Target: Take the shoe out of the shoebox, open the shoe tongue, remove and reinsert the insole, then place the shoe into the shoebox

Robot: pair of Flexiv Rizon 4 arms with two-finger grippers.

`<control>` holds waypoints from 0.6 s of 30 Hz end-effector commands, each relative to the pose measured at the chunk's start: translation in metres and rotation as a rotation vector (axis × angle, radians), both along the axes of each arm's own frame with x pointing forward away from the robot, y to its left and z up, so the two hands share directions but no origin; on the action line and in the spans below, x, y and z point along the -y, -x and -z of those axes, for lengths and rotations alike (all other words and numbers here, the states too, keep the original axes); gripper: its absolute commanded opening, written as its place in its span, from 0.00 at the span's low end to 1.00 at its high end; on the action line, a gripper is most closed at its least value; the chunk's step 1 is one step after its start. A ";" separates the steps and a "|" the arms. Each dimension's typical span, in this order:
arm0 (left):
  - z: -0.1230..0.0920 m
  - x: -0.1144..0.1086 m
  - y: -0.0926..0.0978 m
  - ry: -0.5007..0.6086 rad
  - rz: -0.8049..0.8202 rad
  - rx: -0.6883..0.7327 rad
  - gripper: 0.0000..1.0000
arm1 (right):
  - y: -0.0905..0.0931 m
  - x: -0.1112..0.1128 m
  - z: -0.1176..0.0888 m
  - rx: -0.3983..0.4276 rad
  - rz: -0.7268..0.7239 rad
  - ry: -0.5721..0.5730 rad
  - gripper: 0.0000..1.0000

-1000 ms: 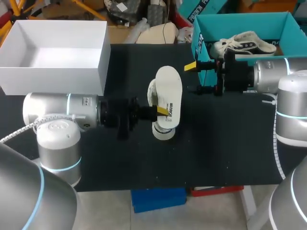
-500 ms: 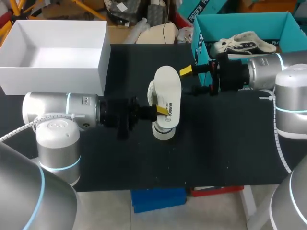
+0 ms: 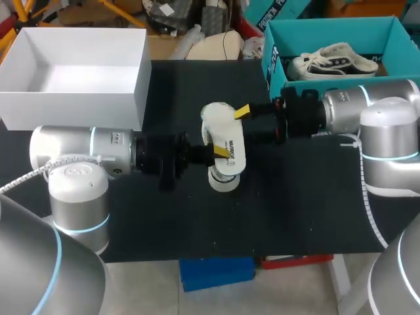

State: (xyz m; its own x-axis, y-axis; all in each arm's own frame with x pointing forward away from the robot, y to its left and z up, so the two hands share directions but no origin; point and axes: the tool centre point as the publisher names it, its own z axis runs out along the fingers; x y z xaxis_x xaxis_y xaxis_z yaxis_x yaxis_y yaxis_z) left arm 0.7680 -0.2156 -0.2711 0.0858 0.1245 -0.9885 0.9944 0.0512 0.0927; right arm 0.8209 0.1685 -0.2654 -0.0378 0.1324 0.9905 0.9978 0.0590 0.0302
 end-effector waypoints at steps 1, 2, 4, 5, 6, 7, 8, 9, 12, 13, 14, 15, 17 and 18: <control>0.000 0.001 0.000 -0.002 -0.003 0.002 0.00 | 0.011 0.011 -0.005 -0.004 0.041 0.022 0.87; 0.000 0.001 0.000 -0.002 -0.003 0.002 0.00 | 0.012 0.015 -0.007 -0.006 0.048 0.031 0.89; 0.000 0.001 0.000 -0.002 -0.003 0.002 0.00 | 0.013 0.022 -0.010 -0.004 0.058 0.041 0.88; 0.000 0.001 0.000 -0.002 -0.003 0.002 0.00 | 0.013 0.025 -0.013 -0.003 0.060 0.044 0.88; 0.000 0.001 0.000 -0.002 -0.003 0.002 0.00 | 0.012 0.027 -0.015 0.000 0.062 0.051 0.86; 0.000 0.001 0.000 -0.002 -0.003 0.002 0.00 | 0.012 0.028 -0.017 0.002 0.065 0.056 0.84; 0.000 0.001 0.000 -0.002 -0.003 0.002 0.00 | 0.012 0.029 -0.018 0.003 0.066 0.057 0.85; 0.000 0.001 0.000 -0.002 -0.003 0.002 0.00 | 0.011 0.029 -0.018 0.004 0.065 0.058 0.86; 0.000 0.001 0.000 -0.002 -0.003 0.002 0.00 | 0.009 0.028 -0.018 0.004 0.057 0.064 0.87; 0.000 0.001 0.000 -0.002 -0.003 0.002 0.00 | 0.007 0.027 -0.017 0.003 0.055 0.064 0.87; 0.000 0.001 0.000 -0.002 -0.003 0.002 0.00 | 0.006 0.026 -0.015 0.003 0.053 0.063 0.87; 0.000 0.001 0.000 -0.002 -0.003 0.002 0.00 | 0.004 0.024 -0.014 0.003 0.051 0.063 0.88; 0.000 0.001 0.000 -0.002 -0.003 0.002 0.00 | 0.001 0.022 -0.012 0.005 0.045 0.059 0.90; 0.000 0.001 0.000 -0.002 -0.003 0.002 0.00 | 0.000 0.021 -0.011 0.005 0.039 0.057 0.88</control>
State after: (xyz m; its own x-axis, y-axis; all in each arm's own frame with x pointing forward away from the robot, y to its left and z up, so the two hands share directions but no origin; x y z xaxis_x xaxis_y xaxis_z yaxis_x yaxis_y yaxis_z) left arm 0.7682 -0.2164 -0.2708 0.0858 0.1244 -0.9885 0.9944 0.0509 0.0927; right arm 0.8131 0.1417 -0.2488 -0.0362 0.1951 0.9801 0.9993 0.0080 0.0354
